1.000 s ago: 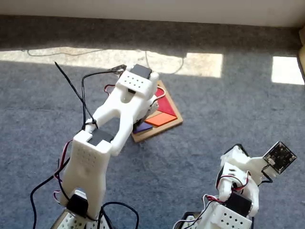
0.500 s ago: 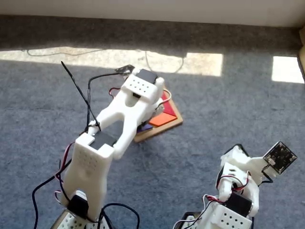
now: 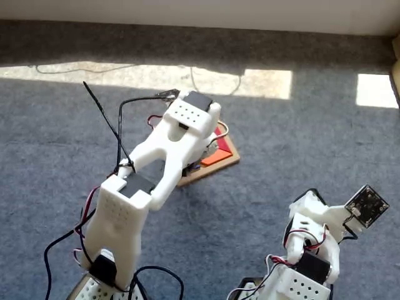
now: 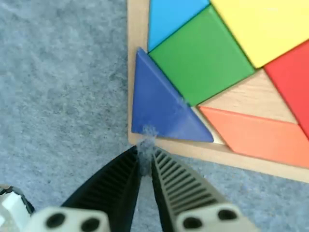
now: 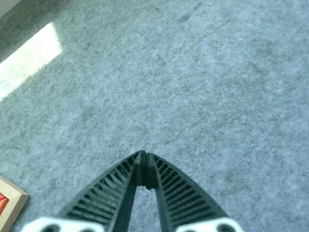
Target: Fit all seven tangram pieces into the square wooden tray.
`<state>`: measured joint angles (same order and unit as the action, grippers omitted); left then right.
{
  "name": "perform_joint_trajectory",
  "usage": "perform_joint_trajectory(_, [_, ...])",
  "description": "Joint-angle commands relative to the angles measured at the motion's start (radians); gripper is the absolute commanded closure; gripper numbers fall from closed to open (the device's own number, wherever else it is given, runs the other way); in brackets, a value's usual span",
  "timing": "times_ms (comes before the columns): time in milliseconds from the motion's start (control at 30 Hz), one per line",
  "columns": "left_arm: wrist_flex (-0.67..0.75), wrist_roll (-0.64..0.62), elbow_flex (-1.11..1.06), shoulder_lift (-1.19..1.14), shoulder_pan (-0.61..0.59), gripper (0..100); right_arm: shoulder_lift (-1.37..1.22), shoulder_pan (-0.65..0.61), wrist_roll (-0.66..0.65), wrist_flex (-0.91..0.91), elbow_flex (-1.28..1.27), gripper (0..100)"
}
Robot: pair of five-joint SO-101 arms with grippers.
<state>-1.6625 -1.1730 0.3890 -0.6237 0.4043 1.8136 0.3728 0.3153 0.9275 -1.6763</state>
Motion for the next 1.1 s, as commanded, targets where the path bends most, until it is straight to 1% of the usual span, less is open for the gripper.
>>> perform_joint_trajectory(0, [-0.026, 0.009, 0.031, 0.077, -0.030, 99, 0.007, -0.012, -0.012, -0.018, -0.114, 98.8])
perform_joint_trajectory(267, [-0.025, 0.006, 0.031, 0.074, -0.200, 99, 0.007, -0.012, -0.012, -0.018, -0.114, 98.8])
perform_joint_trajectory(367, [-0.025, 0.006, 0.030, 0.074, -0.216, 99, 0.007, -0.012, -0.012, -0.018, -0.114, 98.8])
perform_joint_trajectory(567, [-0.021, 0.006, 0.038, 0.031, -0.145, 99, 0.007, -0.012, -0.012, -0.018, -0.114, 98.8])
perform_joint_trajectory(767, [0.035, 0.005, 0.041, -0.071, -0.074, 99, 0.007, -0.012, -0.012, -0.018, -0.114, 98.8])
perform_joint_trajectory(900, [0.029, 0.005, 0.041, -0.045, -0.031, 99, 0.007, -0.012, -0.012, -0.018, -0.114, 98.8])
perform_joint_trajectory(1000, [0.028, 0.005, 0.031, -0.002, -0.030, 99, 0.007, -0.012, -0.012, -0.018, -0.114, 98.8])
perform_joint_trajectory(1067, [0.002, 0.005, 0.031, 0.019, -0.041, 99, 0.007, -0.012, -0.012, -0.018, -0.114, 98.8])
